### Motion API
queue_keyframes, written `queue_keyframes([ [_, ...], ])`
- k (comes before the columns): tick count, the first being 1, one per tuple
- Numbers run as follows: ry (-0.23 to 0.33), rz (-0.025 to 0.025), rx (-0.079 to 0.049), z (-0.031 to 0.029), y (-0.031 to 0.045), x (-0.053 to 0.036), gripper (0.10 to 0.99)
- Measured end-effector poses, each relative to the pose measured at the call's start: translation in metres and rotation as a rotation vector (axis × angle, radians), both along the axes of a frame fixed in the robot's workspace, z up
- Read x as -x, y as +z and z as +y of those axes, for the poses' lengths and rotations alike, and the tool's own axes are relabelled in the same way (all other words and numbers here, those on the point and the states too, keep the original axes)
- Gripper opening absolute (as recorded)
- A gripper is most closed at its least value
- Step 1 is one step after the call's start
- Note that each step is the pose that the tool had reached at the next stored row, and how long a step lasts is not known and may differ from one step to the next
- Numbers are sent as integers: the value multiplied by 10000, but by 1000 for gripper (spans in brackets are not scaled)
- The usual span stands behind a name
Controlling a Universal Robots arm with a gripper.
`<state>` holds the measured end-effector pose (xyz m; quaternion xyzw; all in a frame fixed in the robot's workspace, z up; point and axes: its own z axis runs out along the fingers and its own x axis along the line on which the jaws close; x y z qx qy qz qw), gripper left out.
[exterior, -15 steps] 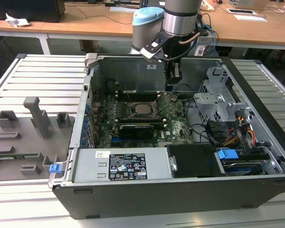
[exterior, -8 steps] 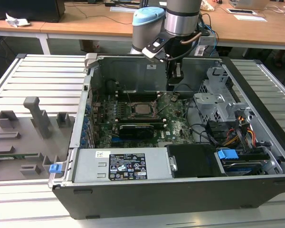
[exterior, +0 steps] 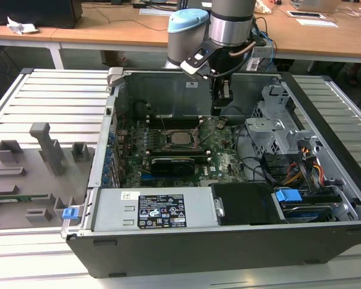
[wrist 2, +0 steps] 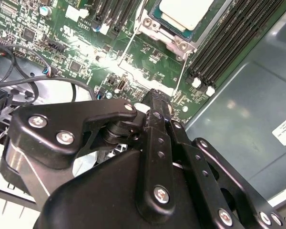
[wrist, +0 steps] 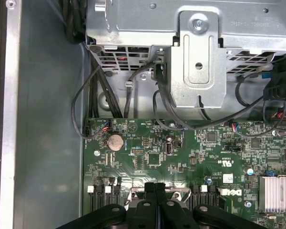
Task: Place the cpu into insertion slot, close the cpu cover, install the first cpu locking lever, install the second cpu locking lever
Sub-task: 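Close the cpu cover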
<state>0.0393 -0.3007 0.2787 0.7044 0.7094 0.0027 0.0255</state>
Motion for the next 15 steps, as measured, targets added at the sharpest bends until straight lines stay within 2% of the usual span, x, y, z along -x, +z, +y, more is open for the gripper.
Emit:
queue_keyframes([
  [15,39,15,3,-11,-24,-36,106],
])
